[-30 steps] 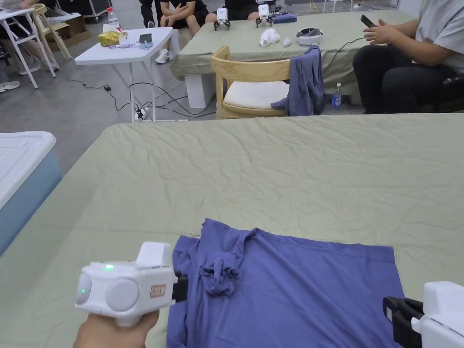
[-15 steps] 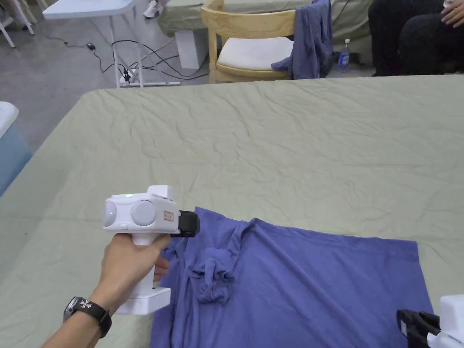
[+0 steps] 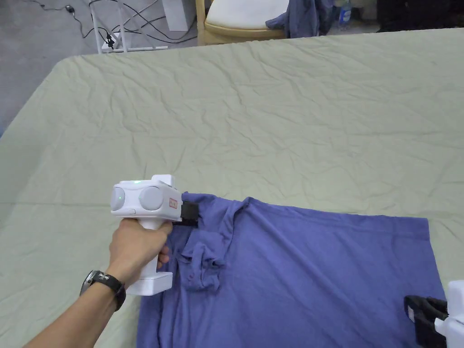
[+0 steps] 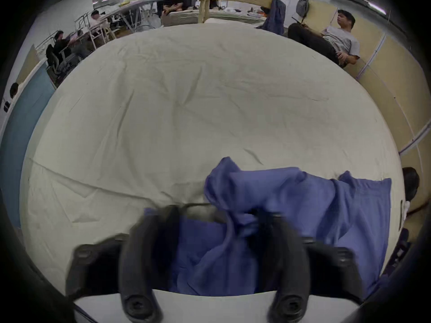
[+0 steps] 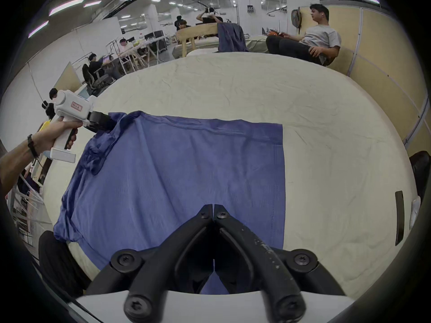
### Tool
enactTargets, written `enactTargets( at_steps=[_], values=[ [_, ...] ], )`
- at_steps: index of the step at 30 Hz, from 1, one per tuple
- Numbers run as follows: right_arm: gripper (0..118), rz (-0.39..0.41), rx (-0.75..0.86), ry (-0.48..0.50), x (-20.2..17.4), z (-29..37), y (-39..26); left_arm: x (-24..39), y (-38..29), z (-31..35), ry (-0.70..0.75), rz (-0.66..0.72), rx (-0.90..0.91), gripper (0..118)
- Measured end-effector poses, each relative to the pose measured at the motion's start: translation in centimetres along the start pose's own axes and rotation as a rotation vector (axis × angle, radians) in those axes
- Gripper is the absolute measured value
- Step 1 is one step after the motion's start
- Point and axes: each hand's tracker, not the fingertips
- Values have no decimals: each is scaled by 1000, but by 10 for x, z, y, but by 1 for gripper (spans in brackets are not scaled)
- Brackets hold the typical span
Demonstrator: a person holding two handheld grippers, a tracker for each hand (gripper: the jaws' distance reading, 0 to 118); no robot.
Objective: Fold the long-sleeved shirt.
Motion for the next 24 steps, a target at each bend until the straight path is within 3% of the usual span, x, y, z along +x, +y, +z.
enactTargets(
  at_steps=[1, 2, 8, 14, 15, 17, 19, 24],
  values=[
    [1, -3, 4, 1, 0, 1, 0, -1, -1, 6, -42, 3, 14, 15],
    [1, -5, 5, 3, 0, 2, -1, 0, -3, 9, -83, 10, 22, 11],
    [1, -9, 38, 11, 6, 4, 7, 4, -10, 12, -69, 46, 28, 10],
    [4, 2, 80, -27, 45, -13, 68, 3, -8, 8, -61, 33, 19, 10],
    [15, 14, 73, -67, 52, -19, 80, 3, -8, 7, -61, 33, 18, 10],
    [67, 53, -4, -145, 66, -42, 106, 2, -7, 6, -59, 27, 17, 10],
    [68, 54, -35, -129, 78, -64, 123, 2, -8, 6, -59, 25, 17, 10],
    [68, -56, -128, -90, 97, -119, 145, 4, -8, 3, -46, 15, 23, 10]
  ],
)
